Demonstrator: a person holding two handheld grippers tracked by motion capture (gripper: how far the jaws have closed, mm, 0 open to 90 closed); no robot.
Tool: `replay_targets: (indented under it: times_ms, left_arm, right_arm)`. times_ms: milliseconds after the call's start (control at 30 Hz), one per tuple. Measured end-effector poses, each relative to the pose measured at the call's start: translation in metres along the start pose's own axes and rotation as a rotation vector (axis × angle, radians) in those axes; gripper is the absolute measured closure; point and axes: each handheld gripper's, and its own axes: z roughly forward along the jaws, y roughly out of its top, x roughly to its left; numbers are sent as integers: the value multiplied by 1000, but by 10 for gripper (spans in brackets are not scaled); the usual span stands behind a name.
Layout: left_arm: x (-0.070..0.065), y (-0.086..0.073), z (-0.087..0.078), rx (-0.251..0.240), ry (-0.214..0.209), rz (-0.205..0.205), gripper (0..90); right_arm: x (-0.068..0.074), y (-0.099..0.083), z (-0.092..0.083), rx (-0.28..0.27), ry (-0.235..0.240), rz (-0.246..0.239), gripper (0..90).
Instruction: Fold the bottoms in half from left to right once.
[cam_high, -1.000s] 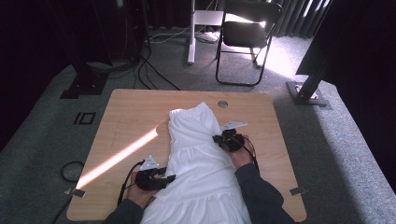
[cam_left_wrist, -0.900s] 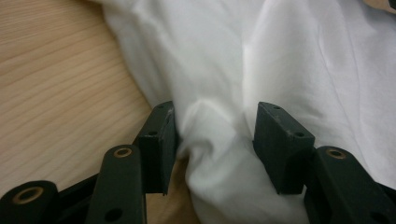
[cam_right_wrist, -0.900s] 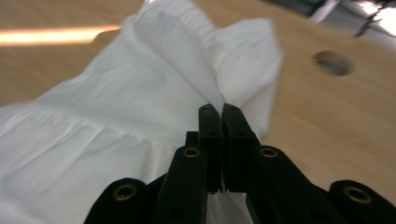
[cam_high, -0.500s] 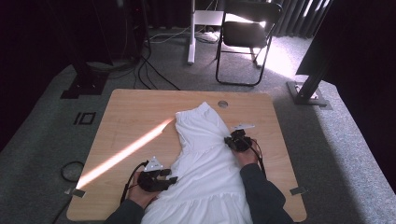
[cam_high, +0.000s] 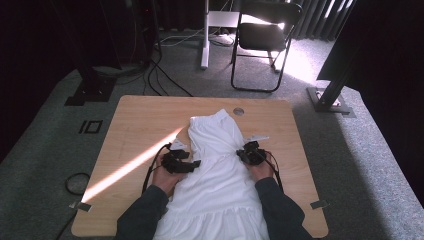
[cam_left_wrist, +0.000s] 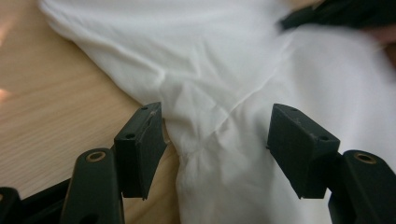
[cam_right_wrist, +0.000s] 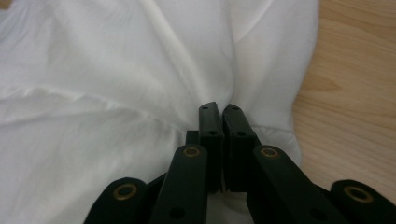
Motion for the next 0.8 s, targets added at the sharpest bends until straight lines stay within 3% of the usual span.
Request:
replay_targets:
  times_ms: [67, 167, 233, 400, 500, 567, 633, 733, 800]
  left_arm:
    - [-2, -6, 9, 30, 21, 6, 508]
    - [-3, -13, 2, 28, 25, 23, 712]
    - [-4, -19, -4, 41, 15, 45, 775]
    - [-11, -44, -25, 40, -33, 100, 791]
    - [-12, -52, -32, 24, -38, 103, 783]
    - [-11, -53, -32, 17, -45, 92, 777]
    - [-11, -52, -31, 19, -43, 94, 773]
    - [-11, -52, -30, 16, -37, 100, 771]
    - [-11, -52, -30, 13, -38, 95, 771]
  right_arm:
    - [5, -2, -2, 3, 14, -4, 874]
    - [14, -8, -7, 14, 31, -19, 874]
    - [19, -13, -12, 28, 46, -34, 873]
    - [33, -29, -28, 66, 116, -55, 862]
    - [39, -31, -37, 102, 148, -106, 743]
    - [37, -25, -46, 32, 163, -127, 621]
    - [29, -11, -53, -26, 158, -87, 564]
    - [20, 11, -52, -71, 153, -56, 573]
    - [14, 28, -42, -86, 172, -19, 593]
